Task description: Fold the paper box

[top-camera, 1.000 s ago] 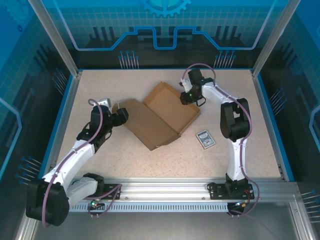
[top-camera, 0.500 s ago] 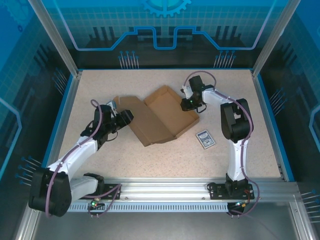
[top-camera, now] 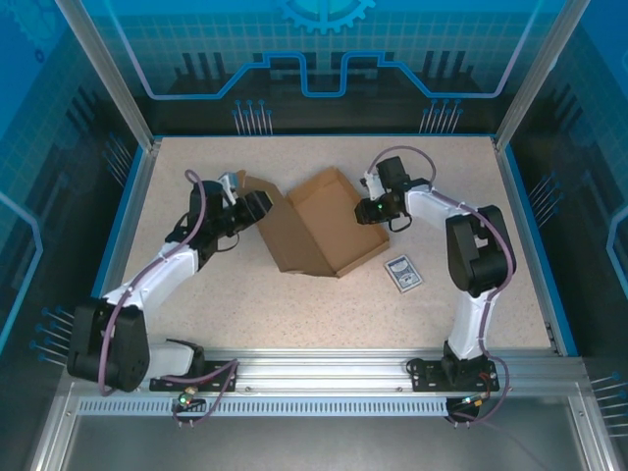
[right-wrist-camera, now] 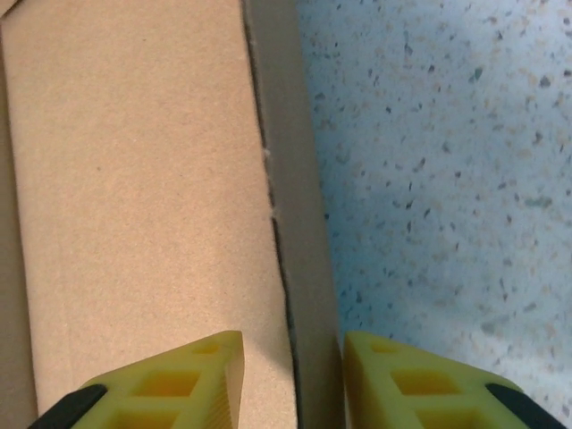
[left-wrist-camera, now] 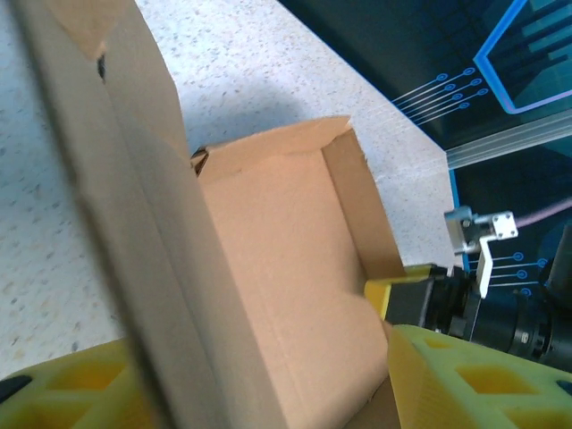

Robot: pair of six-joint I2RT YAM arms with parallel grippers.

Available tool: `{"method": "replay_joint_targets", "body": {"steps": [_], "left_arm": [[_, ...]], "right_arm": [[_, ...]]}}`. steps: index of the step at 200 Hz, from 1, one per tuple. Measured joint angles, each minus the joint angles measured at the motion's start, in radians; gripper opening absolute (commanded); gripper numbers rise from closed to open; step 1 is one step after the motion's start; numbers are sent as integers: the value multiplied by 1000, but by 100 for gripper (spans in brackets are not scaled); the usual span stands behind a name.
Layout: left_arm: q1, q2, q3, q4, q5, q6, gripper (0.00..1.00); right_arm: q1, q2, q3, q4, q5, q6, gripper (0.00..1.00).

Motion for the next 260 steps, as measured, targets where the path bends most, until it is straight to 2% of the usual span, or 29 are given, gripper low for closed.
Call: {"method": "replay_joint_targets", "body": {"steps": [57,94,138,177,213,246,260], "left_arm": [[0,165,195,-26,39,69,61],[1,249,343,-106,53,167,65],[1,342,493,-227,72,283,63],[1,379,577,-340,82,385,51],[-2,430,683,-460,80,498,44],[-33,465,768,-565,20,616,36],[-54,473,798,-601,-14,666,33]], "right_arm": [[32,-96,-119,50,-6,58,52],[97,-126,-172,64,-6,91,57],[167,-167,-222,74,-13,123,61],[172,-187,-229,73,-11,141,66],[172,-196,-228,58,9,141,71],[171,-209,-223,29,34,140,76],[167,-218,-220,19,41,139,81]]}}
